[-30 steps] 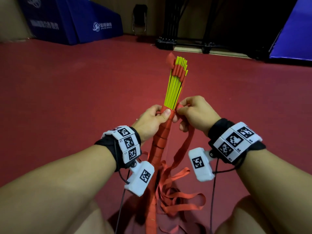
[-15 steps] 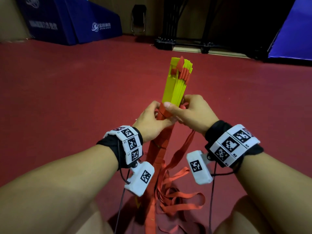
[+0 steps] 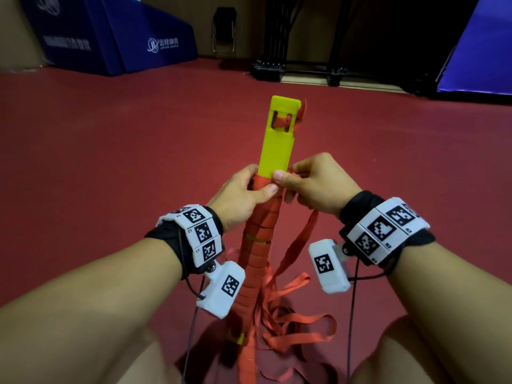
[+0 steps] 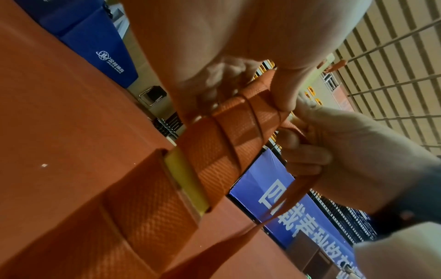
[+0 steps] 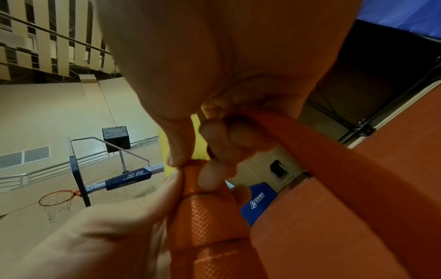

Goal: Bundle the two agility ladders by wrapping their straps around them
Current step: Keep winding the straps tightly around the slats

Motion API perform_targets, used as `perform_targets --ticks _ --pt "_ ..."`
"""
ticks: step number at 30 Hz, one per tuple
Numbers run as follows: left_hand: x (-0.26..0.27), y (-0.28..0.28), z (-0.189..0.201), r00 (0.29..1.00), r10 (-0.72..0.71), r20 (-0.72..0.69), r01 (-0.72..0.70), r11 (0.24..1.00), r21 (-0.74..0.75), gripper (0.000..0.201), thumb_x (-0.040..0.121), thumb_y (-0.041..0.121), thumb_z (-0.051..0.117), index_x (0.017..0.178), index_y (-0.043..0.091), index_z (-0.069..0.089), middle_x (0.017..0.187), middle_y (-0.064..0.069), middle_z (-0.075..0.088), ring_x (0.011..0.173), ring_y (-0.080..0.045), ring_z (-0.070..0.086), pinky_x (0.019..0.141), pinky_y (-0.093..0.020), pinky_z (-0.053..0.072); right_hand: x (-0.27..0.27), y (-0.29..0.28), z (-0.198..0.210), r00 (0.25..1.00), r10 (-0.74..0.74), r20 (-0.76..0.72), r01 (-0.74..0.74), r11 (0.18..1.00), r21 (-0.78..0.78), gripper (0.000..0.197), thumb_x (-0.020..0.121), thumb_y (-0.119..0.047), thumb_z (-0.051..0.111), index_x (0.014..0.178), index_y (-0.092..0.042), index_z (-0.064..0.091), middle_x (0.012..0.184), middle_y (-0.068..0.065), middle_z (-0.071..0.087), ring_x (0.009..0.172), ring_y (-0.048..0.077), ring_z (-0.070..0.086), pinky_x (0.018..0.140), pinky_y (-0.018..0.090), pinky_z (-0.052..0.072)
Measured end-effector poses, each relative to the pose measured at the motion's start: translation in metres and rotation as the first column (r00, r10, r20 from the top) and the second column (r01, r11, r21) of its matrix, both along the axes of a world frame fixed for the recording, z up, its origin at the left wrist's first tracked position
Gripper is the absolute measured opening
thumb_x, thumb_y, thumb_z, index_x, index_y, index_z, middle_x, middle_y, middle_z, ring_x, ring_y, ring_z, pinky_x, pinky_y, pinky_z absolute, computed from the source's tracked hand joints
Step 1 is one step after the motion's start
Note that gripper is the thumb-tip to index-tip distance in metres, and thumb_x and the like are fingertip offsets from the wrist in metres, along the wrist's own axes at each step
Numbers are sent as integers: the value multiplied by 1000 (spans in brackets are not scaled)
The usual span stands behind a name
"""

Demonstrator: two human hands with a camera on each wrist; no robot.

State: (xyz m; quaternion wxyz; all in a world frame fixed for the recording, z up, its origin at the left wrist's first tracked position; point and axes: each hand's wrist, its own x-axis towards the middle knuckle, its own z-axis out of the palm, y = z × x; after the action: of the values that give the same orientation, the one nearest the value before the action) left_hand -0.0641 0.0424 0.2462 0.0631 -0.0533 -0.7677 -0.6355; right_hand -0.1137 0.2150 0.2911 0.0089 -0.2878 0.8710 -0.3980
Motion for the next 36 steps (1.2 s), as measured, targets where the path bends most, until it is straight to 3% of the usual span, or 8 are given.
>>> perform_targets --ticks 7,11,15,21,25,28,33,36 --pt "-1 3 1 998 62 -34 -62 998 -20 48 78 35 70 120 13 63 115 -19 72 108 -30 69 102 -55 50 1 3 5 994 -90 -55 93 994 58 60 88 -57 66 51 -10 65 44 4 61 33 7 48 41 16 33" --pt "2 4 2 990 91 -106 -103 988 -114 43 75 48 73 110 24 68 103 -5 76 98 -20 72 93 -45 57 8 1 8 988 -117 -101 125 990 69 61 86 -60 67 50 -11 63 40 -2 57 37 3 50 40 14 30" --pt "3 7 -1 969 144 -199 -195 944 -266 32 75 46 69 98 26 59 84 4 71 80 -19 67 75 -42 55 15 -9 8 977 -181 -114 190 979 71 72 79 -72 65 57 -3 60 57 10 65 56 17 61 51 34 43" --pt "0 4 -4 990 64 -122 -88 976 -200 47 69 43 74 113 37 59 104 7 74 100 -17 70 91 -49 55 20 -15 9 989 -107 -104 118 986 114 54 87 -57 66 61 -10 57 53 2 49 53 18 47 49 32 30" --pt "2 2 5 997 -69 -30 67 997 -41 29 66 32 72 95 31 65 72 15 65 68 -6 57 61 -22 46 15 -12 7 994 -3 -107 14 994 104 38 91 -49 65 63 -24 59 56 4 50 51 17 43 53 33 31" --pt "4 0 6 997 -77 -32 75 995 -62 23 86 14 74 99 29 63 71 18 68 67 1 61 59 -15 46 12 -9 6 990 21 -141 -6 994 107 34 92 -48 64 72 -21 67 64 17 60 54 22 46 56 39 38" --pt "5 1 5 991 41 -128 -61 985 -161 46 71 51 78 111 29 71 101 -5 77 98 -27 72 91 -48 57 11 -5 8 985 -18 -174 39 993 113 38 93 -45 65 59 -31 56 51 -1 45 47 12 38 47 21 28" --pt "7 1 7 986 113 -120 -128 984 -126 51 60 57 80 95 21 77 83 -3 76 72 -17 66 75 -43 55 13 -7 10 981 -34 -193 57 992 116 29 93 -42 64 67 -31 63 60 -1 56 55 10 47 48 17 31"
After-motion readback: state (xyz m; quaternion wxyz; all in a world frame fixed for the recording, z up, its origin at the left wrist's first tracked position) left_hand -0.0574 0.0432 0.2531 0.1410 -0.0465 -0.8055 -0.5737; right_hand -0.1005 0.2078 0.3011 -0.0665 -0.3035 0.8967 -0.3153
